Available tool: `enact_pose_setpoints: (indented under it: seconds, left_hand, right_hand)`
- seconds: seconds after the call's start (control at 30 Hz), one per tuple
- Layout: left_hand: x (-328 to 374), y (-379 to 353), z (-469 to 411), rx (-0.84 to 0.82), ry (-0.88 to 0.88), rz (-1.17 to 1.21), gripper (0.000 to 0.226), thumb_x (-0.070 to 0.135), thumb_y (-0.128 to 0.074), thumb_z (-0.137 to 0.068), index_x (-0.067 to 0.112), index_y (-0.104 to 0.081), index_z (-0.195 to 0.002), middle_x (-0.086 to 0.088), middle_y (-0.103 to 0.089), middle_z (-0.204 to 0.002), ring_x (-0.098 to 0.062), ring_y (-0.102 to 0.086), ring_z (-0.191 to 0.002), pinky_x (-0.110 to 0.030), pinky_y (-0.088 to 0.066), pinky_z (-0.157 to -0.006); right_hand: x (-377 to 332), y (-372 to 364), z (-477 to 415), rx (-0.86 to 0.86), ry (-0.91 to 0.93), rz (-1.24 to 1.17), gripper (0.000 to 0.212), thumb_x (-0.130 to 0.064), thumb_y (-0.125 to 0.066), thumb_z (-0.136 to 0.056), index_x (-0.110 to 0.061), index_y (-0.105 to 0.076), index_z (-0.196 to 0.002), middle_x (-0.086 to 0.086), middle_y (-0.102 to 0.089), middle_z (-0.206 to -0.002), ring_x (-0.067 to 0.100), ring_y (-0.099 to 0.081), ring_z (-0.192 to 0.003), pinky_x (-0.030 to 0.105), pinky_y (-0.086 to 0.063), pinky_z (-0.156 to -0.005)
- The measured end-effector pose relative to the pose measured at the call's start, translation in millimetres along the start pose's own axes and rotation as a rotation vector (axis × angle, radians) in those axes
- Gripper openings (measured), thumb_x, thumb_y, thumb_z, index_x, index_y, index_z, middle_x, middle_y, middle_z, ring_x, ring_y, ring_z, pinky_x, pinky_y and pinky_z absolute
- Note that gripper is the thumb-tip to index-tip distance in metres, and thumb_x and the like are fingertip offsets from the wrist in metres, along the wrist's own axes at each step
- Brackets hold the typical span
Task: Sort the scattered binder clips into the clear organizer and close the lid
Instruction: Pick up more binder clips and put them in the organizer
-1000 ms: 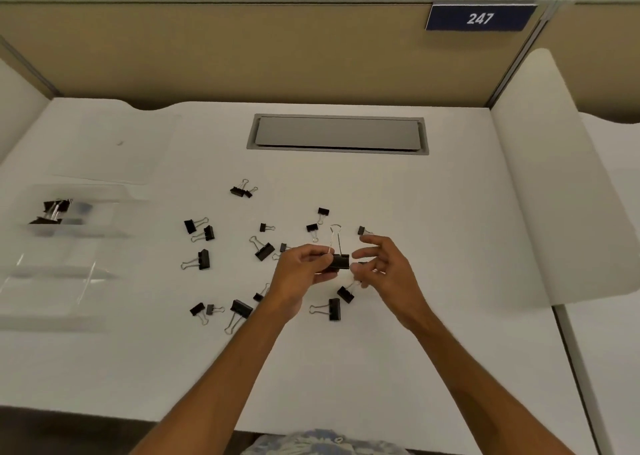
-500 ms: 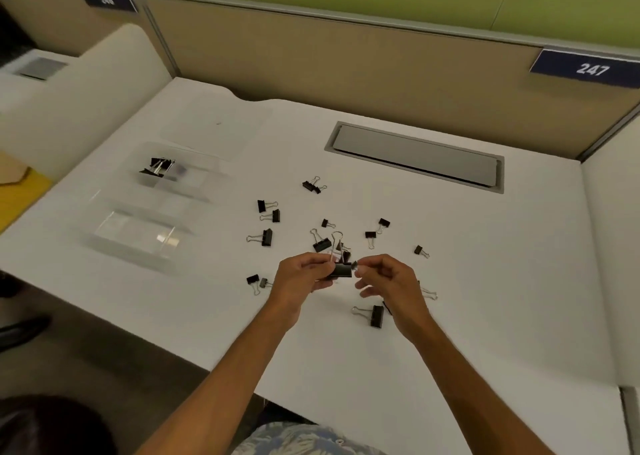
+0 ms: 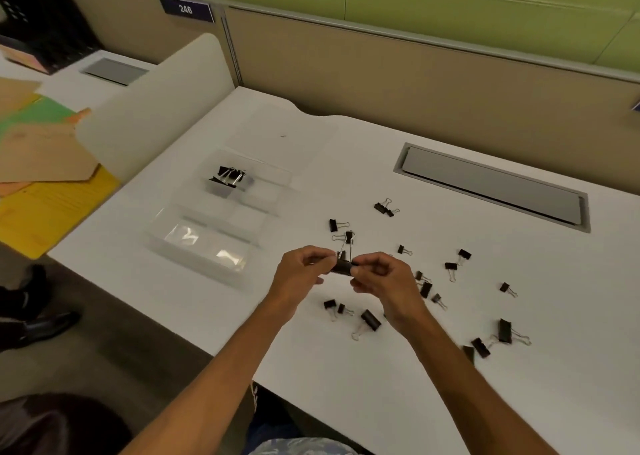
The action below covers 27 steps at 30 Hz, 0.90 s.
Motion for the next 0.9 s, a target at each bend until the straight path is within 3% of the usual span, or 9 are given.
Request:
enact_pose_setpoints:
  seconds: [0.1, 0.27, 0.33, 0.47, 0.67, 0.9]
  left_hand:
    - [4.1, 55.4, -25.7, 0.028, -0.055, -0.108, 0.010, 0.024, -0.069, -0.086, 0.027, -0.074, -0.094, 0.003, -0.074, -0.090, -0.015, -0.068, -0.089, -0.030, -0.058, -0.079]
    - [10.5, 136.3, -58.8, 0.049, -0.185, -0.364, 0.015, 0.021, -0.067, -0.089, 0.020, -0.071, -0.102, 0.009, -0.070, -0.097, -0.001, -0.063, -0.088, -0.002, -0.044, -0.070]
    - [10.2, 161.5, -69.6, 0.043, -0.230, -0.425, 0.018, 0.020, -0.066, -0.089, 0.018, -0.070, -0.106, 0.008, -0.068, -0.100, -0.003, -0.063, -0.092, -0.006, -0.046, -0.075]
    - [11.2, 200.8, -88.3, 0.017, -0.270, -0.492, 0.022, 0.019, -0.066, -0.090, 0.016, -0.067, -0.111, 0.006, -0.067, -0.103, -0.008, -0.062, -0.098, -0.026, -0.053, -0.089]
    - [12.9, 247.1, -104.2, 0.080, -0.312, -0.563, 0.031, 0.022, -0.063, -0.093, 0.016, -0.062, -0.123, 0.003, -0.062, -0.123, -0.012, -0.054, -0.116, -0.030, -0.045, -0.101]
    - [17.6, 274.4, -112.7, 0.143, -0.308, -0.561, 0.034, 0.022, -0.062, -0.094, 0.015, -0.059, -0.127, 0.002, -0.060, -0.128, -0.011, -0.054, -0.120, -0.028, -0.044, -0.102]
  right_hand:
    - [2.6, -42.3, -18.5, 0.055, -0.015, -0.062, 0.019, -0.001, -0.073, -0.083, 0.003, -0.070, -0.101, 0.021, -0.072, -0.089, 0.030, -0.067, -0.072, 0.035, -0.057, -0.070]
    - [5.4, -108.6, -47.3, 0.137, -0.031, -0.092, 0.018, -0.007, -0.071, -0.087, 0.002, -0.070, -0.102, 0.016, -0.073, -0.092, 0.029, -0.069, -0.075, 0.035, -0.058, -0.070]
    - [4.3, -130.1, -55.9, 0.157, -0.038, -0.111, 0.018, -0.007, -0.070, -0.088, 0.003, -0.069, -0.103, 0.018, -0.073, -0.094, 0.031, -0.070, -0.076, 0.036, -0.060, -0.069]
    - [4.1, -160.9, -72.5, 0.186, -0.047, -0.131, 0.017, -0.003, -0.069, -0.089, 0.005, -0.067, -0.104, 0.022, -0.072, -0.093, 0.035, -0.070, -0.076, 0.038, -0.061, -0.073]
    - [2.0, -192.3, -100.1, 0.169, -0.042, -0.119, 0.018, 0.000, -0.069, -0.087, 0.003, -0.067, -0.105, 0.023, -0.073, -0.092, 0.036, -0.071, -0.076, 0.036, -0.060, -0.073]
    - [-3.4, -223.9, -127.5, 0.135, -0.037, -0.125, 0.017, 0.002, -0.070, -0.086, 0.004, -0.067, -0.103, 0.024, -0.072, -0.089, 0.035, -0.070, -0.073, 0.037, -0.061, -0.073]
Point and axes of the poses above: each hand's wrist, its own z-axis away from the middle knuckle, its own y-axis out of the back of the hand, x = y × z, the point moved 3 cm from there along -z, towards the middle knuckle
